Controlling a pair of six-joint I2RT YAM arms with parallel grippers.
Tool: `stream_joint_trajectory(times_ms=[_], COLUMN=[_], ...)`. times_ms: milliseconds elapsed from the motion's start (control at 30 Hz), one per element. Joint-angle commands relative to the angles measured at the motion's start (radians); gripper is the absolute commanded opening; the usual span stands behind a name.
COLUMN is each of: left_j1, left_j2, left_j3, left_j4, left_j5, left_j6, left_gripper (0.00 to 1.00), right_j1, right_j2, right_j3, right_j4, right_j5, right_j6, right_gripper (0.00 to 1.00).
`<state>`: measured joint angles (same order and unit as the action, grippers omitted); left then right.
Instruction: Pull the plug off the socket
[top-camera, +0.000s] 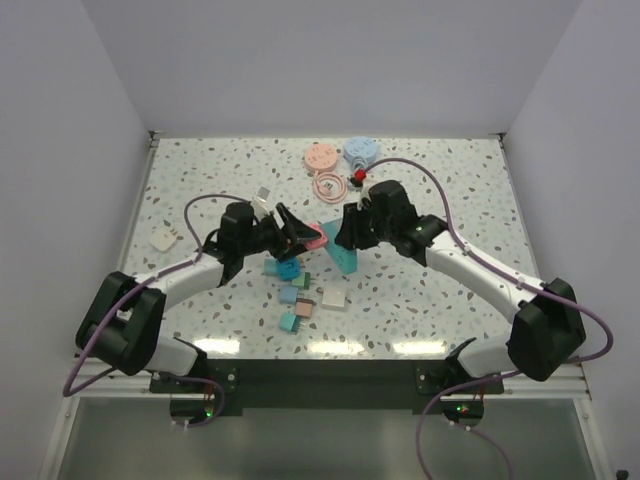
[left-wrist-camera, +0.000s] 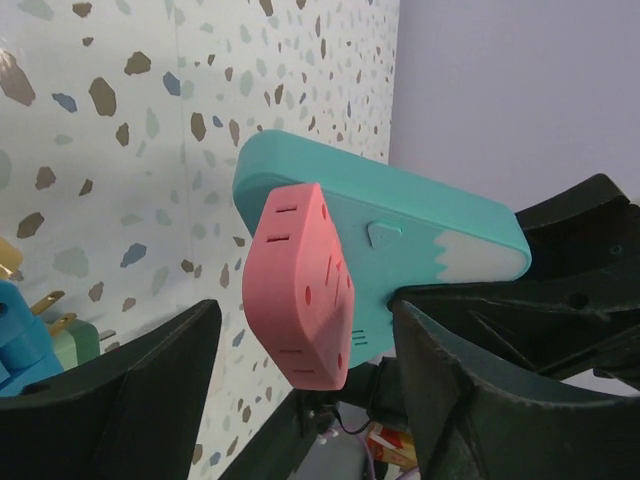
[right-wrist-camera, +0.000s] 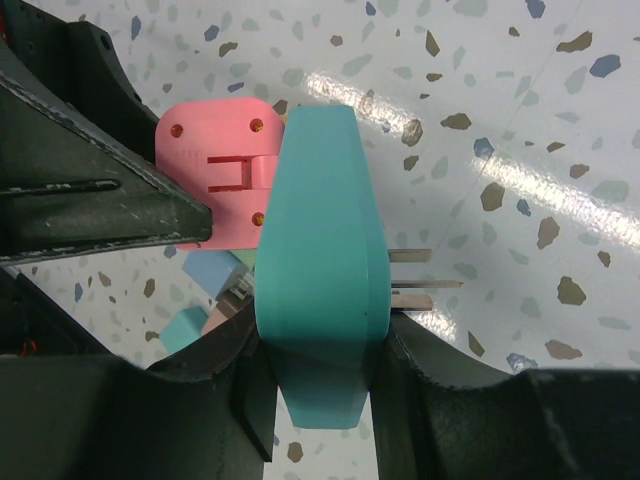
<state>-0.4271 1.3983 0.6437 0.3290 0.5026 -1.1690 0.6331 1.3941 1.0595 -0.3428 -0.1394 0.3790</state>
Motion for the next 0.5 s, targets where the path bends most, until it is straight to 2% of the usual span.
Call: stream_joint_trajectory(times_ms=[0, 133, 167, 233, 267, 300, 367, 467], left_j1=[-0.013, -0.013, -0.013, -0.013, -0.013, -0.013, -0.012, -0.01], left_j2=[0.034, 0.047, 0.05, 0.053, 0.053, 0.048, 0.038, -0.033], left_j3=[0.016, 0.017, 0.025, 0.033, 0.031, 0.028, 0.017, -0.031], left_j4=[0.14, 0.185, 0.186, 0.17, 0.162, 0.156, 0.143, 0.116], left_j5=[0.02, 0.014, 0.013, 0.014, 0.016, 0.014, 0.011, -0.019], left_j6=[-0.08, -0.098, -0.098, -0.087, -0.084, -0.084, -0.081, -0.084], left_gripper=[0.72, 0.46, 0.31, 0.17, 0.04, 0.0, 0.0, 0.0], right_j1=[0.022, 0.042, 0.043, 0.043, 0.043, 0.045, 0.043, 0.043], right_j2=[-0.037, -0.024, -0.021, -0.023, -0.023, -0.021, -0.009, 0.022], right_j3=[0.005, 0.01, 0.005, -0.003, -0.004, -0.003, 0.008, 0.042], right_j4=[0.12, 0.122, 0.12, 0.123, 0.117, 0.107, 0.039, -0.059], right_j5=[0.038, 0.06, 0.066, 0.084, 0.122, 0.156, 0.255, 0.488], right_j6=[0.026, 0.014, 0.014, 0.011, 0.009, 0.009, 0.018, 0.046], right_gripper=[0.0, 0.0, 0.0, 0.0, 0.0, 0.0, 0.0, 0.0])
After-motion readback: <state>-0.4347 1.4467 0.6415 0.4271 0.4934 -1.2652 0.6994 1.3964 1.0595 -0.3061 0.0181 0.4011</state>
